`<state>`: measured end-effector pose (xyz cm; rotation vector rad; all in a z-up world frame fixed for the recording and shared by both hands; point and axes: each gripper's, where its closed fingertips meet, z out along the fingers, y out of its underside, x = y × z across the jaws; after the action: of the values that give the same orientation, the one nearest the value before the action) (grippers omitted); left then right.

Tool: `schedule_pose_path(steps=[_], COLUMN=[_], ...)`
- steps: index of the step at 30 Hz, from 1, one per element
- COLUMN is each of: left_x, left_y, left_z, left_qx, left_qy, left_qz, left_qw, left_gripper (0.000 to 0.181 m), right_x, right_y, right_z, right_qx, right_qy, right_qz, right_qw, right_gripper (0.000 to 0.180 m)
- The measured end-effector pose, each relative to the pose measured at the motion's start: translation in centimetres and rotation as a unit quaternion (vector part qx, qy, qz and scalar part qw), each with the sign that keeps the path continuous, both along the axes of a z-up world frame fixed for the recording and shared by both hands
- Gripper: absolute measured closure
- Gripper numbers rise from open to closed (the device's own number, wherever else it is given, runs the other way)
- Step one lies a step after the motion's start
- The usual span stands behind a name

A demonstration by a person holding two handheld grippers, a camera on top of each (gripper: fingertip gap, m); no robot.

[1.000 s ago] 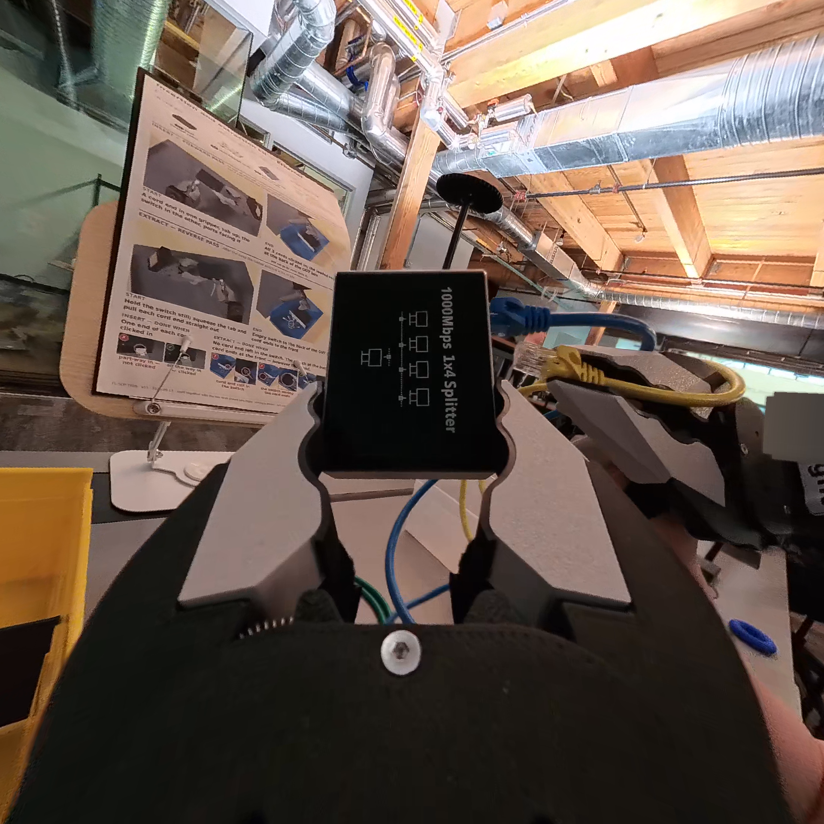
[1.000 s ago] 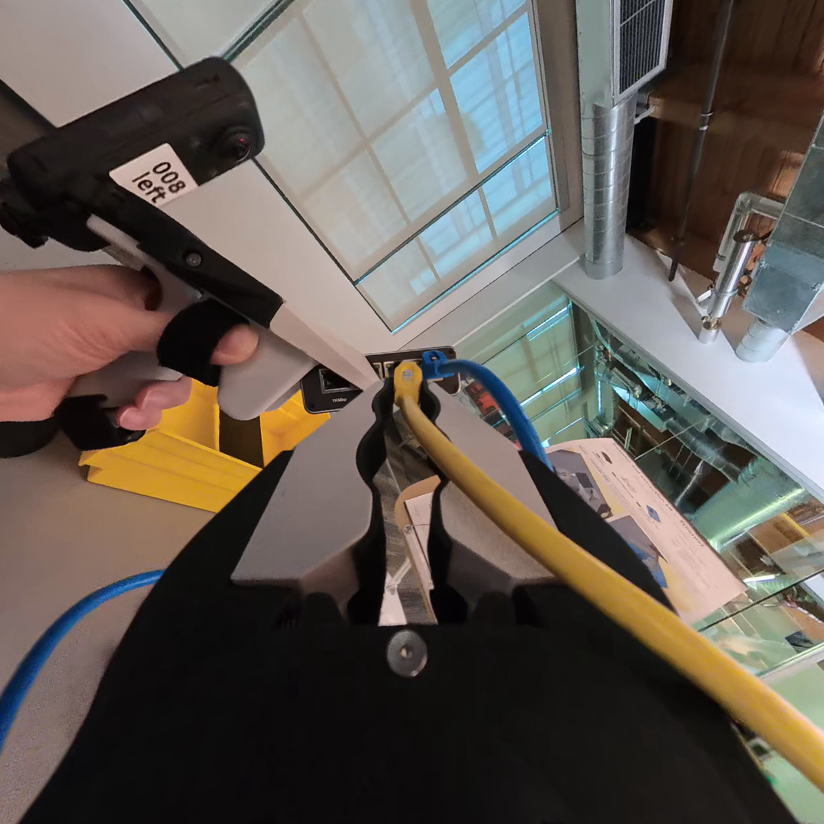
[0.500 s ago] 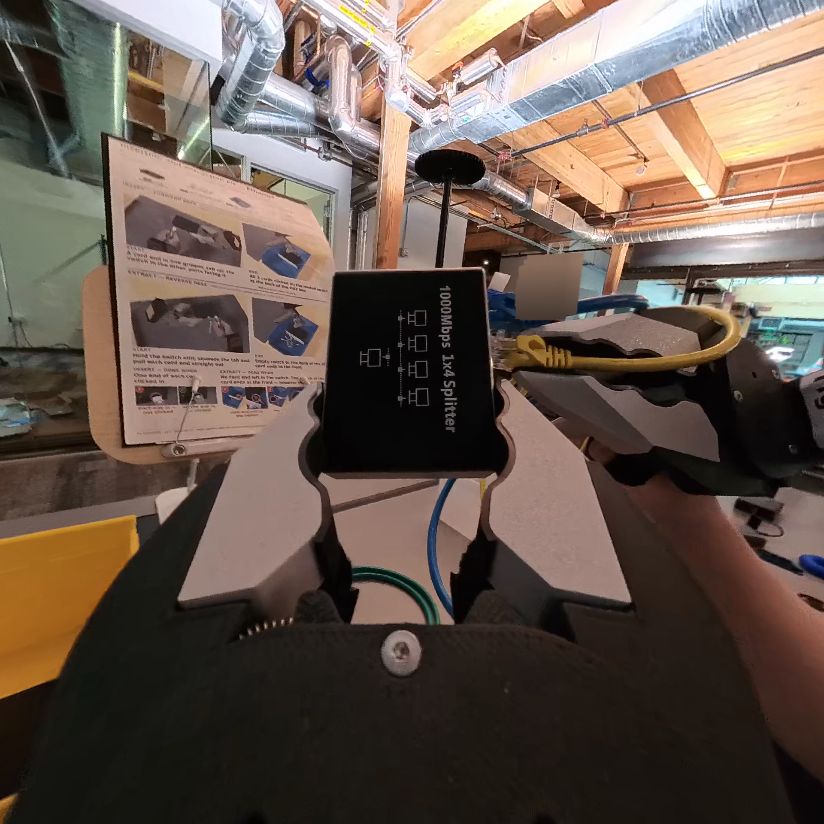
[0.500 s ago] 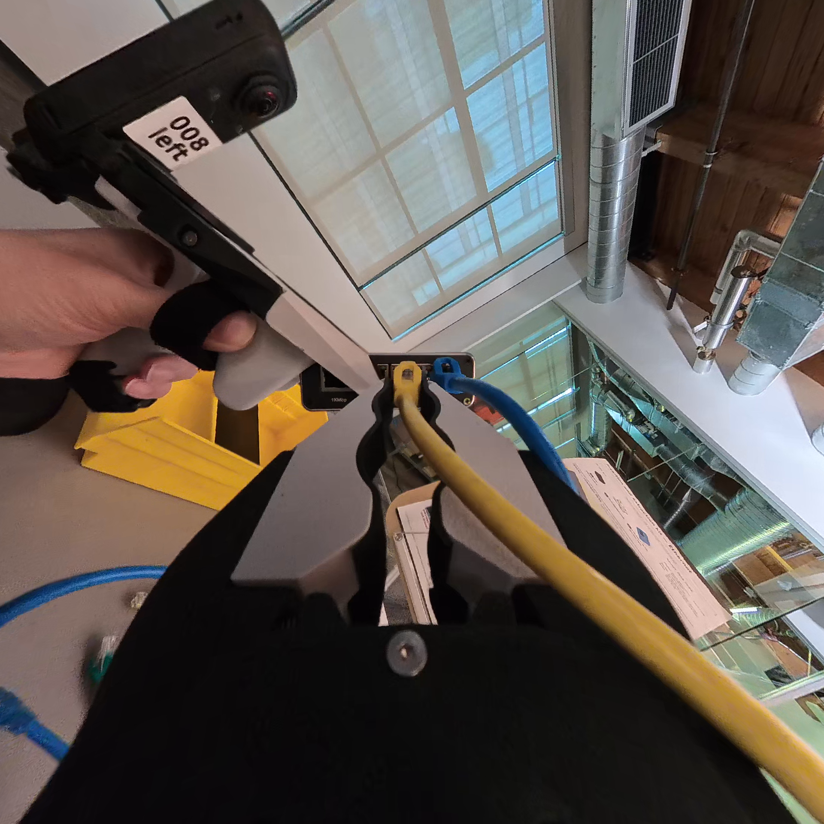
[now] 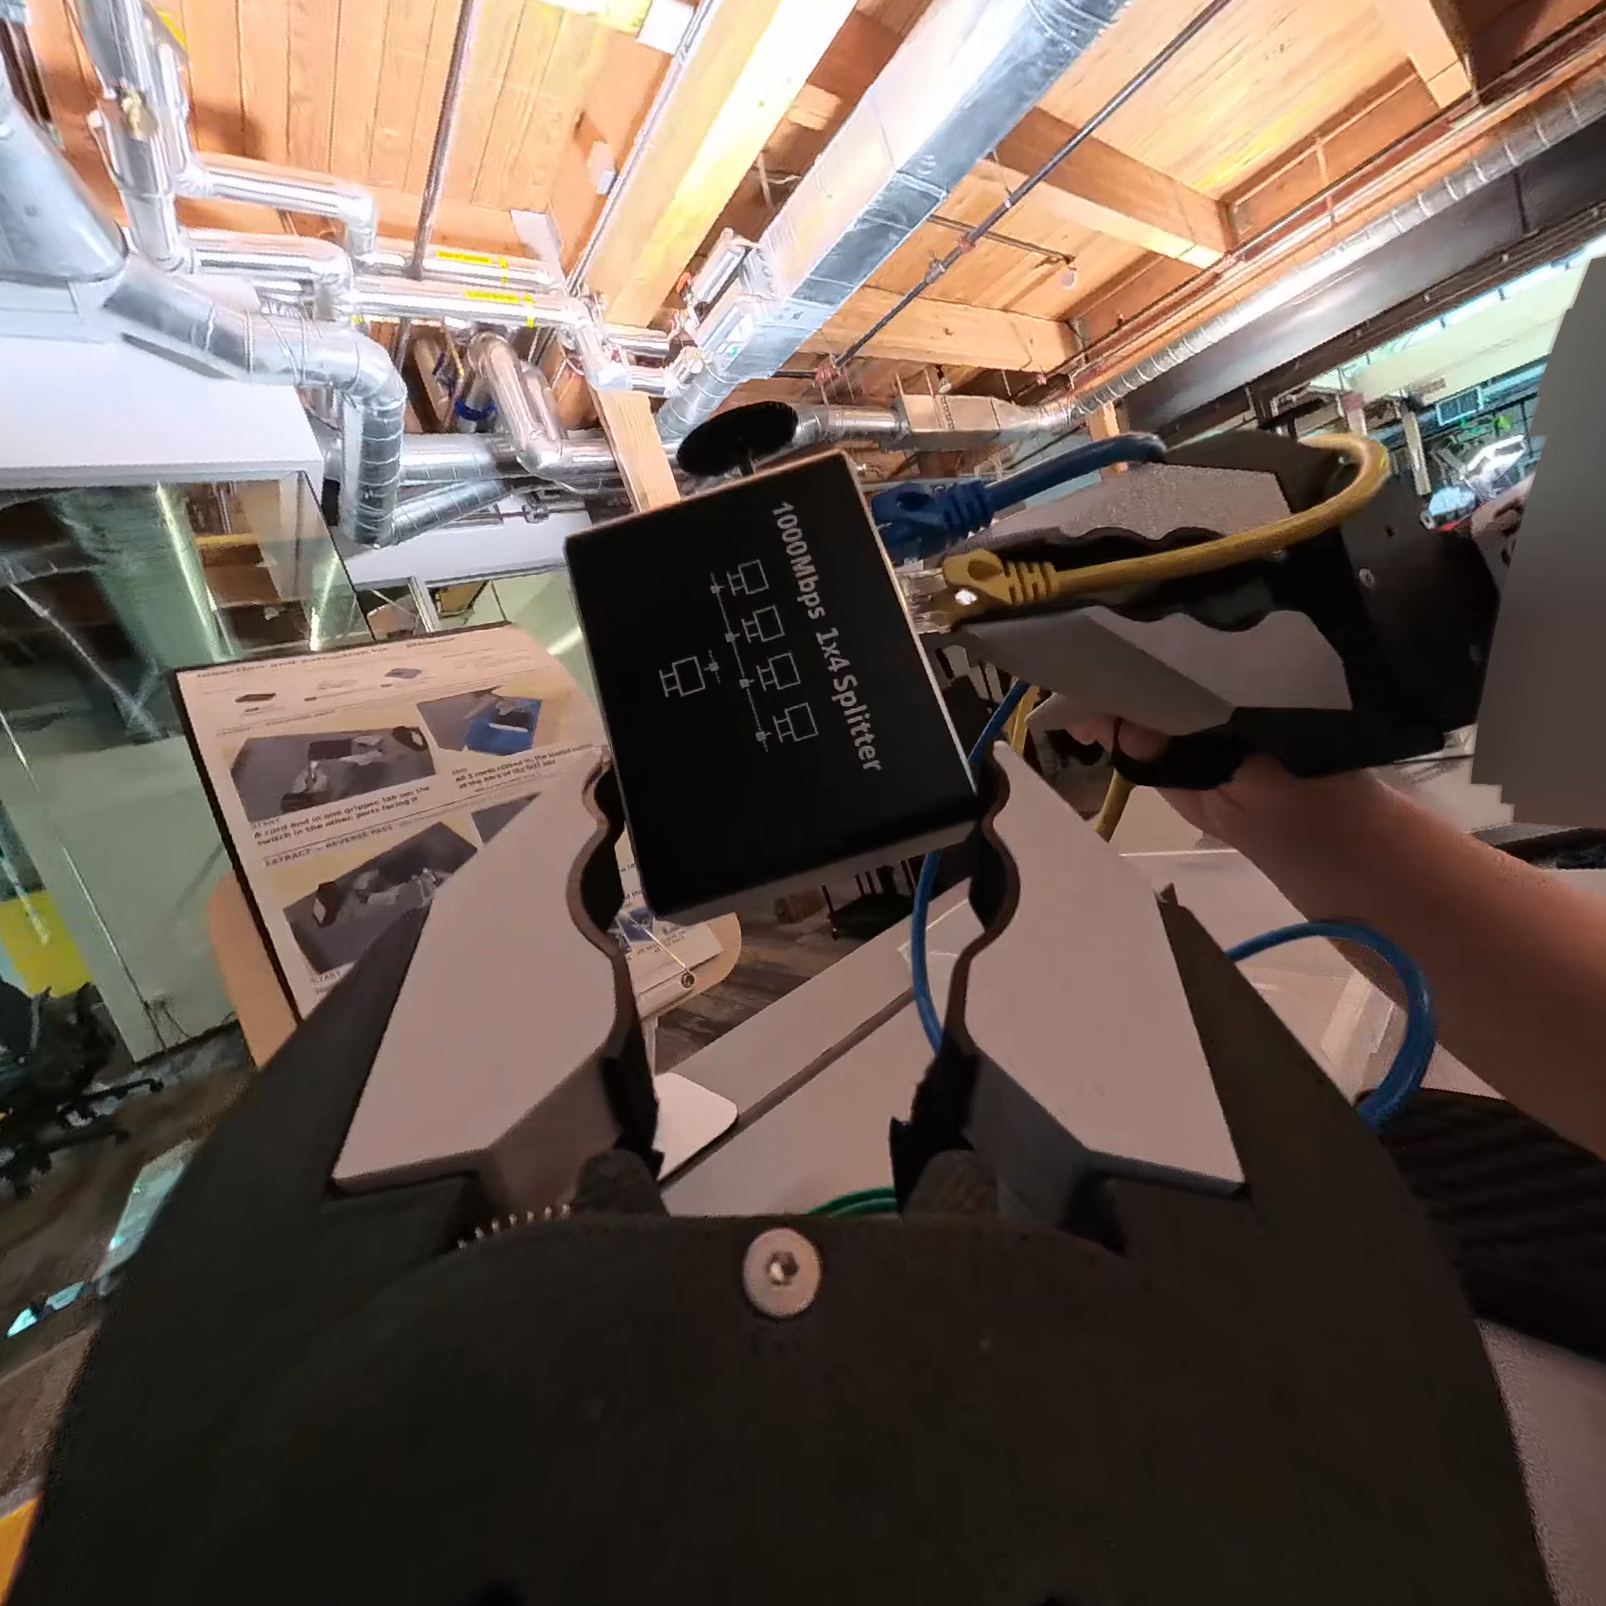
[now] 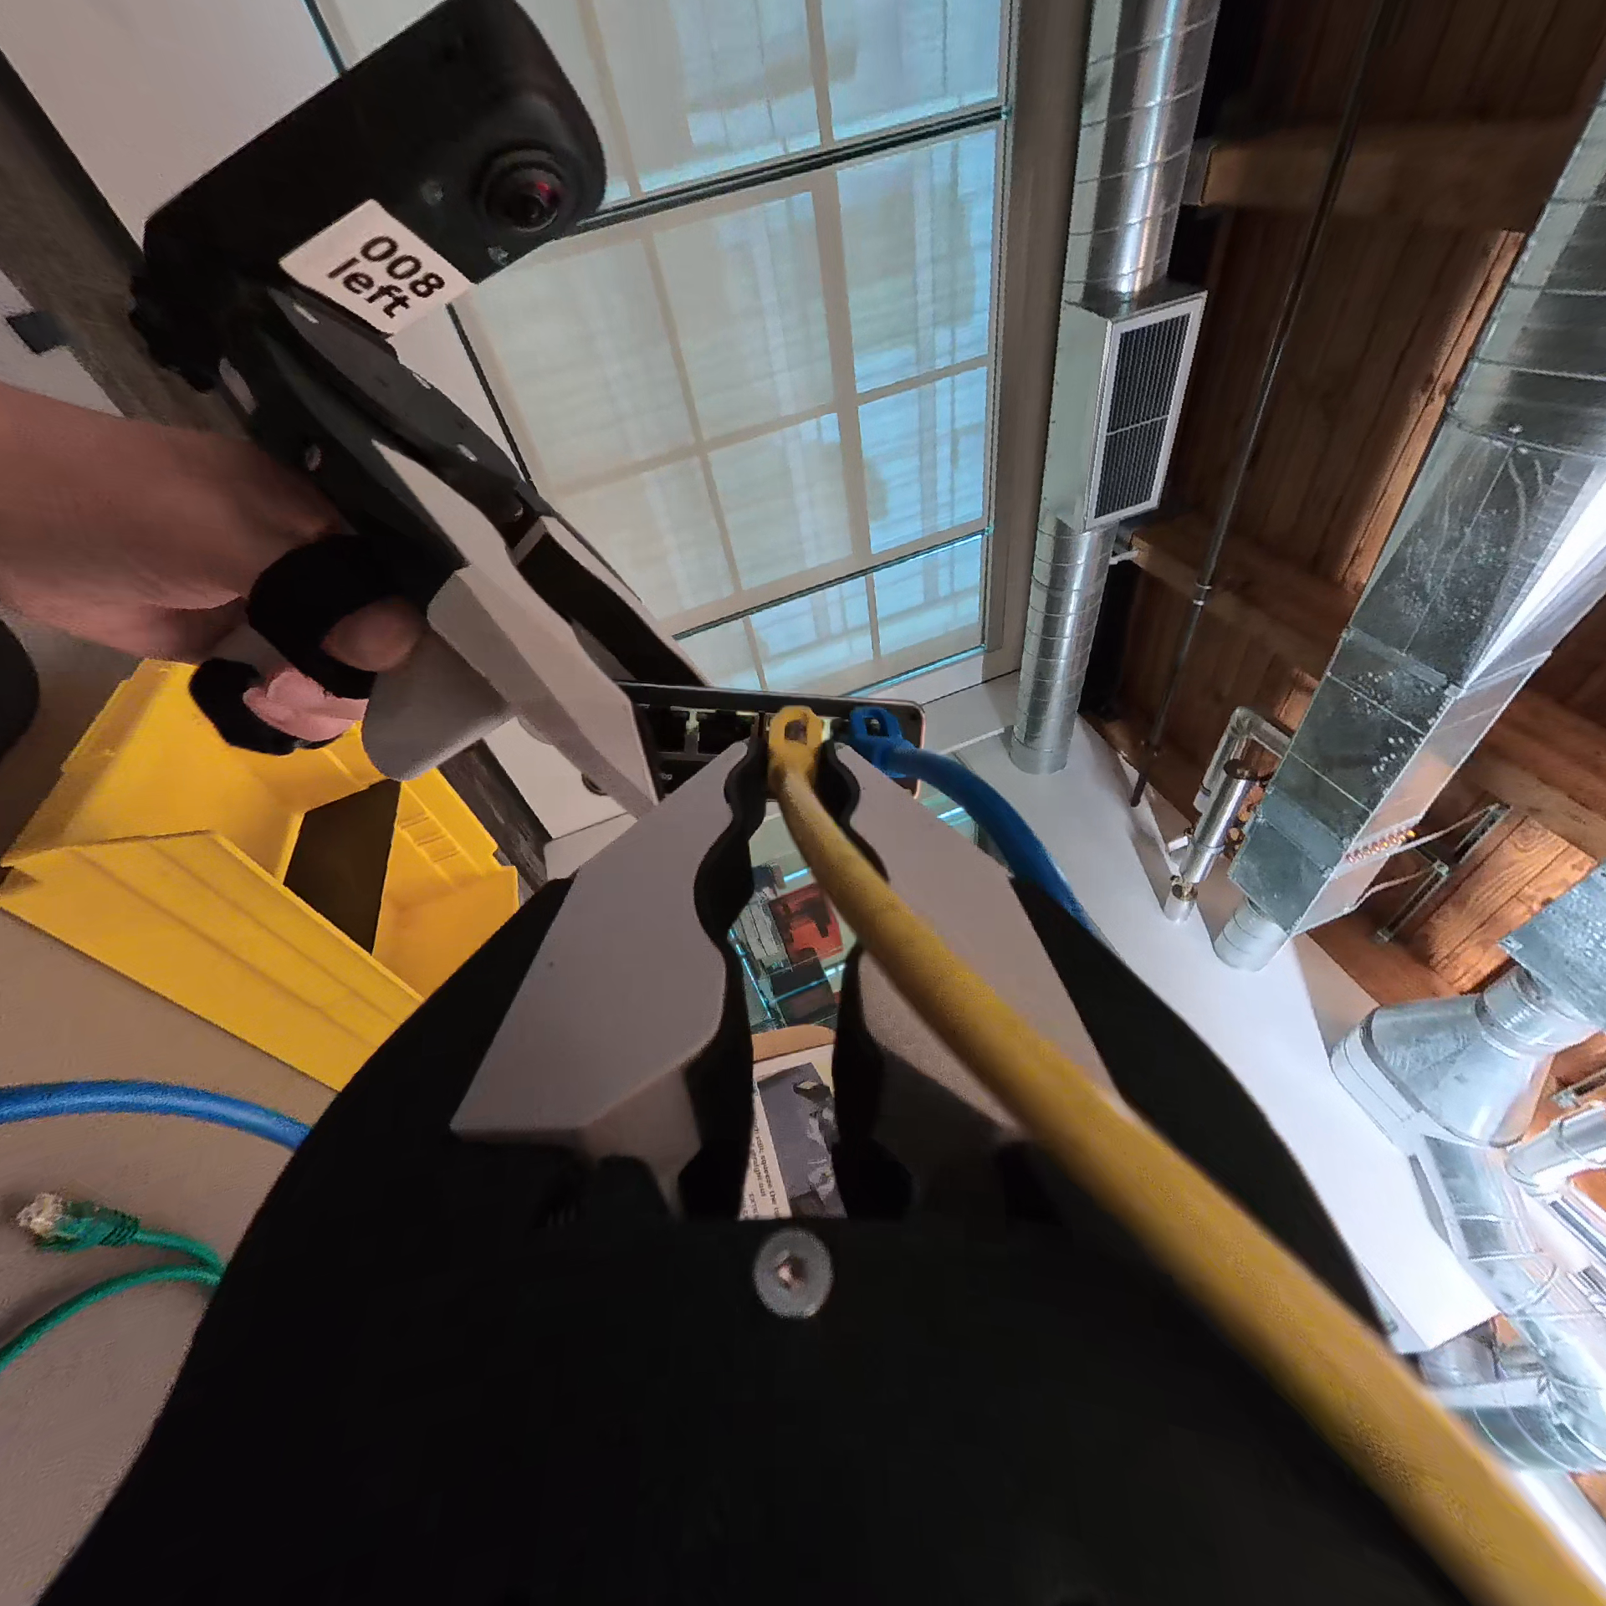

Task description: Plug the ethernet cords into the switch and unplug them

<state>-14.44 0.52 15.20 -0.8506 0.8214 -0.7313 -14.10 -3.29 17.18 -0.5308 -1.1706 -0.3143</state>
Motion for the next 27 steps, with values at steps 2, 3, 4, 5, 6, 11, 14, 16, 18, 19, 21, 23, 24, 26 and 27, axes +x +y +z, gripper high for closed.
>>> schedule_pose_path(steps=[2, 3, 4, 5, 6, 11, 14, 16, 18, 19, 21, 23, 24, 26, 27], left_x=[0.1, 0.3, 0.5, 0.7, 0.8, 0.8, 0.7, 0.9, 0.9, 0.9, 1.0, 0.9, 0.9, 0.7, 0.7], left_y=[-0.2, -0.2, -0.1, 0.0, 0.1, 0.1, -0.4, -0.7, -1.2, -1.3, -1.2, -0.9, -0.5, 0.0, 0.4], left_z=[0.1, 0.0, -0.1, -0.2, -0.3, 0.2, 0.4, 0.7, 1.2, 1.3, 1.3, 1.2, 1.2, 1.0, 0.9], left_qx=[0.009, 0.013, 0.016, 0.017, 0.017, 0.032, 0.070, 0.068, 0.078, 0.081, 0.081, 0.085, 0.082, 0.066, 0.053], left_qy=[-0.004, -0.006, -0.004, -0.001, 0.002, -0.012, 0.003, 0.017, 0.024, 0.031, 0.050, 0.061, 0.065, 0.065, 0.063], left_qz=[-0.001, -0.003, -0.004, -0.004, -0.006, 0.001, 0.039, 0.053, 0.062, 0.068, 0.083, 0.109, 0.123, 0.142, 0.153], left_qw=[1.000, 1.000, 1.000, 1.000, 1.000, 0.999, 0.997, 0.996, 0.995, 0.994, 0.992, 0.989, 0.987, 0.985, 0.985], left_gripper=[0.100, 0.097, 0.097, 0.096, 0.094, 0.094, 0.094, 0.094, 0.094, 0.094, 0.094, 0.094, 0.094, 0.094, 0.094], right_x=[0.0, 0.1, 0.1, 0.1, 0.0, 0.1, 0.5, 0.7, 0.9, 1.0, 1.2, 1.3, 1.3, 1.3, 1.3], right_y=[-0.2, -0.3, -0.3, -0.3, -0.2, 0.1, -0.4, -0.6, -1.0, -1.1, -0.9, -0.7, -0.4, 0.3, 0.8], right_z=[-0.1, -0.1, -0.2, -0.4, -0.7, -0.6, -0.3, 0.0, 0.4, 0.5, 0.5, 0.5, 0.4, 0.4, 0.4], right_qx=[0.008, 0.009, 0.008, 0.005, -0.002, -0.027, -0.044, -0.053, -0.061, -0.071, -0.088, -0.097, -0.102, -0.111, -0.117], right_qy=[-0.006, -0.008, -0.010, -0.015, -0.024, -0.008, 0.003, 0.014, 0.029, 0.035, 0.038, 0.042, 0.045, 0.051, 0.057], right_qz=[0.002, 0.004, 0.007, 0.011, 0.015, 0.032, 0.060, 0.071, 0.090, 0.097, 0.101, 0.101, 0.097, 0.081, 0.073], right_qw=[1.000, 1.000, 1.000, 1.000, 1.000, 0.999, 0.997, 0.996, 0.994, 0.992, 0.990, 0.989, 0.989, 0.989, 0.989], right_gripper=[0.169, 0.169, 0.169, 0.169, 0.169, 0.168, 0.168, 0.168, 0.168, 0.168, 0.167, 0.167, 0.167, 0.168, 0.168])
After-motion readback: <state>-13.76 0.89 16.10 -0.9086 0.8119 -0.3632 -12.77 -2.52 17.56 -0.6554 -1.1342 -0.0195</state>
